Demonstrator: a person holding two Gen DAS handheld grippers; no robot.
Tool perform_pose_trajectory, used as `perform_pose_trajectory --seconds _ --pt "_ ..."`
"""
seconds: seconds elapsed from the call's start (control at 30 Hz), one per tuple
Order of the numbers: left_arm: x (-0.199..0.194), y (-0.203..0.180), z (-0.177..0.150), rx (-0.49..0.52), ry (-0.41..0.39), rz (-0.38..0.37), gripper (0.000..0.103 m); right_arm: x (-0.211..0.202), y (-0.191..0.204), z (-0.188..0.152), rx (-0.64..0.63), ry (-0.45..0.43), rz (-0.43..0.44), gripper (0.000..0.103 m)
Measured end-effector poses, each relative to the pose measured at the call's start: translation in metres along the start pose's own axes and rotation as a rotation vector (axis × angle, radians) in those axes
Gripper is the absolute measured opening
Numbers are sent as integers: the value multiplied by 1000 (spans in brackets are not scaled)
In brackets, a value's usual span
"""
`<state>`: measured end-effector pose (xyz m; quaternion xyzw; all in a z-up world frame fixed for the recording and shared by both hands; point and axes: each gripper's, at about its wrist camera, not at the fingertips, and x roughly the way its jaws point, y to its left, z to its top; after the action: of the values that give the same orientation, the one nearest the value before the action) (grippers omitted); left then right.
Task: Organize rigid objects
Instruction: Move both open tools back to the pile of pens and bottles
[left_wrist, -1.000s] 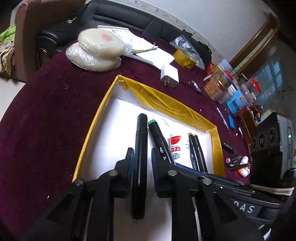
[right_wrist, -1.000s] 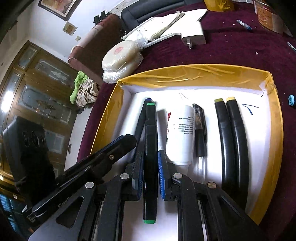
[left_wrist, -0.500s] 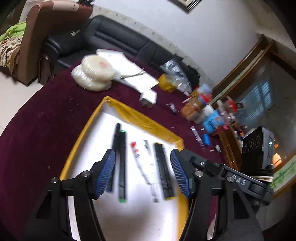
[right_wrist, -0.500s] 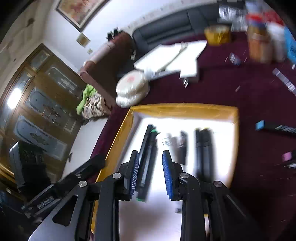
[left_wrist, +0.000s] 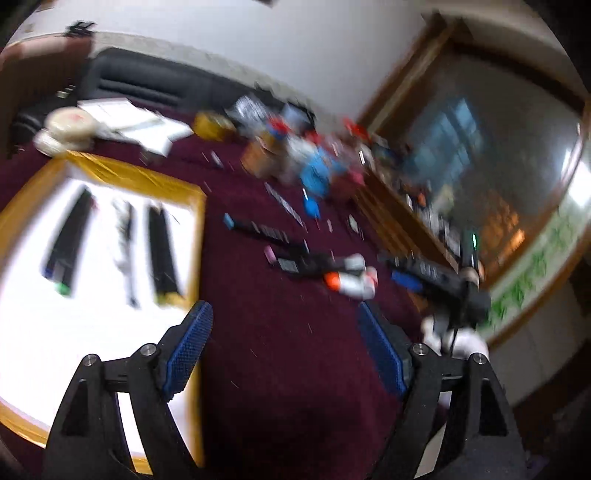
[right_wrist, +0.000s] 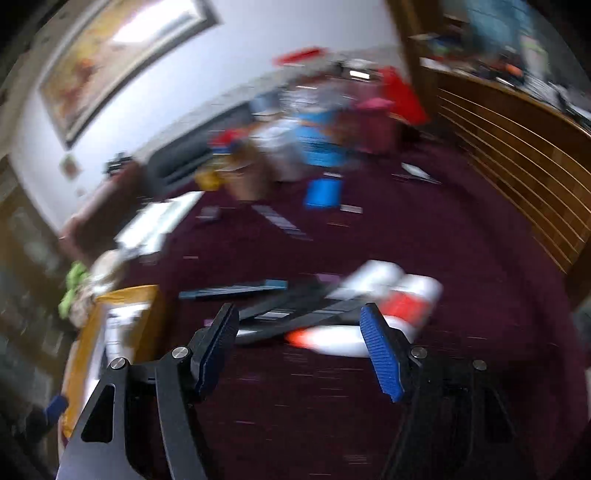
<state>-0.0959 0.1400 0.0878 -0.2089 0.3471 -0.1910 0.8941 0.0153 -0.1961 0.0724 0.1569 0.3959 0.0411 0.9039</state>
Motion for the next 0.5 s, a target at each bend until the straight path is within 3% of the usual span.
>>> perform_pose_trajectory --seconds 0.1,0.23,0.5 --pt "26 -18 -15 34 84 3 80 12 -32 2 21 24 -77 62" --pt "41 -30 -22 49 120 23 80 28 -54 5 53 42 -86 61" --pt "39 -29 -26 21 109 64 80 50 -16 30 -66 6 -32 60"
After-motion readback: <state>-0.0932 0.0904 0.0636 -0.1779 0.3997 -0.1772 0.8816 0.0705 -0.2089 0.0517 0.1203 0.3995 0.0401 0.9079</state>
